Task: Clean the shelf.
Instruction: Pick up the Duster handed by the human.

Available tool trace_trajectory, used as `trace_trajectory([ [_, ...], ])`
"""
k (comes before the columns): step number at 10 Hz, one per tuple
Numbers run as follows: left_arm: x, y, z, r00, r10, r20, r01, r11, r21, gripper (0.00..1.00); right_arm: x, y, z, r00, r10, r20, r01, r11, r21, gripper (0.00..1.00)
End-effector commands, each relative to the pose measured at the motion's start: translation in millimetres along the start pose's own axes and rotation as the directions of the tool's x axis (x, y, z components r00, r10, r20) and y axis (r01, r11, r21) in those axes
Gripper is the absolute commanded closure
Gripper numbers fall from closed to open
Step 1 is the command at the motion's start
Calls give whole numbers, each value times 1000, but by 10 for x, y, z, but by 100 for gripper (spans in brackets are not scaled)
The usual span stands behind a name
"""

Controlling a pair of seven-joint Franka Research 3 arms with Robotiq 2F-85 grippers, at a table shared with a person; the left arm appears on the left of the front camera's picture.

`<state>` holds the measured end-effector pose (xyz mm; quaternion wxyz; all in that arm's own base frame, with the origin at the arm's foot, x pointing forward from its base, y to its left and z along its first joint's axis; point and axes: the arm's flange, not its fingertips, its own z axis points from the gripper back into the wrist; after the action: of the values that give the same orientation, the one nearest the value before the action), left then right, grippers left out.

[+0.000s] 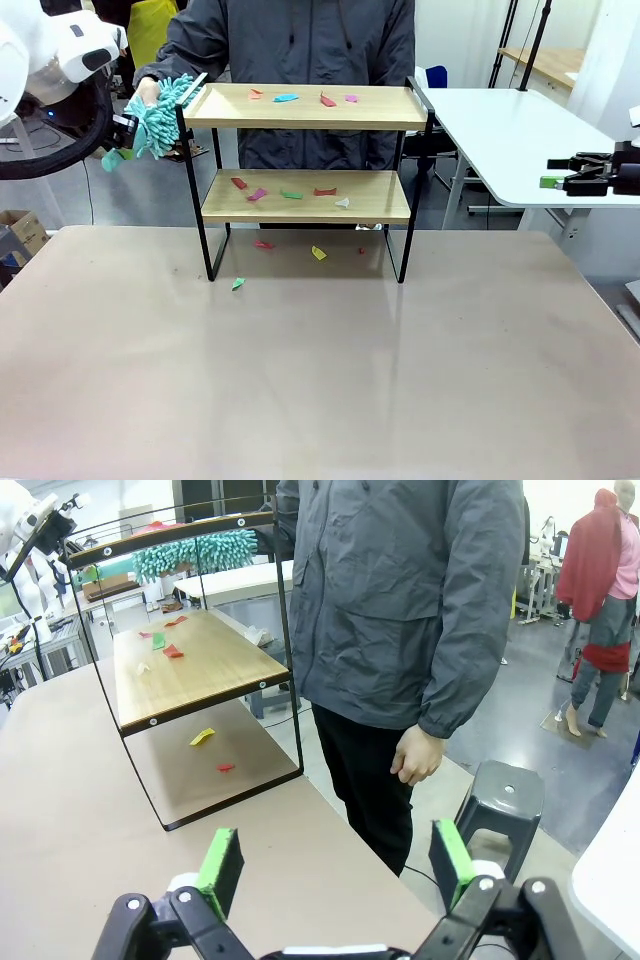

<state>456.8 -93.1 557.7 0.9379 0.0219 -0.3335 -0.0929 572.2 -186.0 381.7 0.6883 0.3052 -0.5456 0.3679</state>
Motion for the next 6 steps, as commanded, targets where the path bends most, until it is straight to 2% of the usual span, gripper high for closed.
trace_trajectory([
  [1,23,-8,-22,999,36,6,-36,999,-13,100,87,41,-18,1000,-16,-1,16,1000,-16,0],
  [6,27,31,5,992,123,15,-124,992,24,100,87,41,-18,1000,-16,-1,16,1000,-16,0],
])
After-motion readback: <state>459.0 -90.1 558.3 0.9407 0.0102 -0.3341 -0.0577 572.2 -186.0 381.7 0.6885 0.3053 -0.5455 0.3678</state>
